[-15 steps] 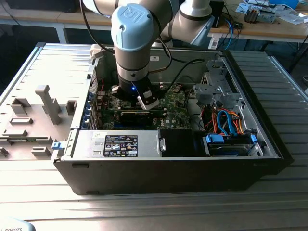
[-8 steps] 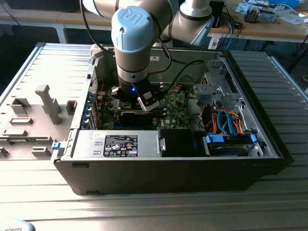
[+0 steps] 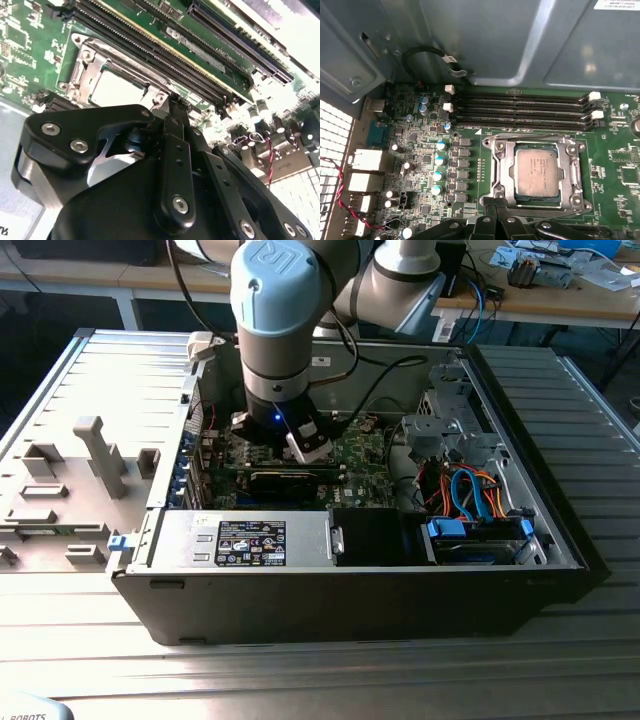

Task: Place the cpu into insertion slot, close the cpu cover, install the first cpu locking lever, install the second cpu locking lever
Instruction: 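Install the second cpu locking lever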

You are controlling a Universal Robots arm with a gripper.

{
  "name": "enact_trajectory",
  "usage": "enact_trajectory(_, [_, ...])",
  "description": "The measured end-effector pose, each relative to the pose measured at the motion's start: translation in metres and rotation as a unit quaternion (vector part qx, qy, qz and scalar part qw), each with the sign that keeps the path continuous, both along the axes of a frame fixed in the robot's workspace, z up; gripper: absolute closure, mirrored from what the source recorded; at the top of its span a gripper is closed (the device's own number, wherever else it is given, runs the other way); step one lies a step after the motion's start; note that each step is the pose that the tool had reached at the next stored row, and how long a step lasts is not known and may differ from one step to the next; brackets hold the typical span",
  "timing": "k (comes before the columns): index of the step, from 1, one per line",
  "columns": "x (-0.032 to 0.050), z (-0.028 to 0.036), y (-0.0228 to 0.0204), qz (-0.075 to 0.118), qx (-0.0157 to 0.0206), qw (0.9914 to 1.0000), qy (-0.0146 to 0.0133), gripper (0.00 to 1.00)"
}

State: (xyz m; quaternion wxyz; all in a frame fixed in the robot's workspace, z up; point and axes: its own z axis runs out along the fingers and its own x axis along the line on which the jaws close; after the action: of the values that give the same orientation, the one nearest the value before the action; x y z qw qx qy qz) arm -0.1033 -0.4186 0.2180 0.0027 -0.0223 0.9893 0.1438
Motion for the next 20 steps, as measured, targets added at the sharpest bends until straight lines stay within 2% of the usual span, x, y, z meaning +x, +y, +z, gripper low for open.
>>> enact_trajectory(1, [0.0007,0.0042,-0.0003,0.000,0.0001,1.00000,-0.0001,0.89])
enact_trajectory(4, [0.0019,0.0082,-0.0011,0.000,0.0000,1.00000,0.0000,0.89])
enact_trajectory(7, [0.0028,0.0184,-0.0011,0.000,0.0000,1.00000,0.0001,0.89])
enact_trajectory(13, [0.0040,0.0291,-0.0011,0.000,0.0000,1.00000,0.0002,0.89])
enact_trajectory(14, [0.0042,0.0320,-0.0011,0.000,0.0000,1.00000,0.0001,0.89])
enact_trajectory(15, [0.0043,0.0377,-0.0011,0.000,0.0000,1.00000,0.0002,0.89])
enact_trajectory(16, [0.0043,0.0400,-0.0011,0.000,0.0000,1.00000,0.0001,0.89])
enact_trajectory(18, [0.0044,0.0410,-0.0012,0.000,0.0000,1.00000,0.0002,0.89])
enact_trajectory(20, [0.0102,0.0409,-0.0015,0.000,0.0000,1.00000,0.0002,0.89])
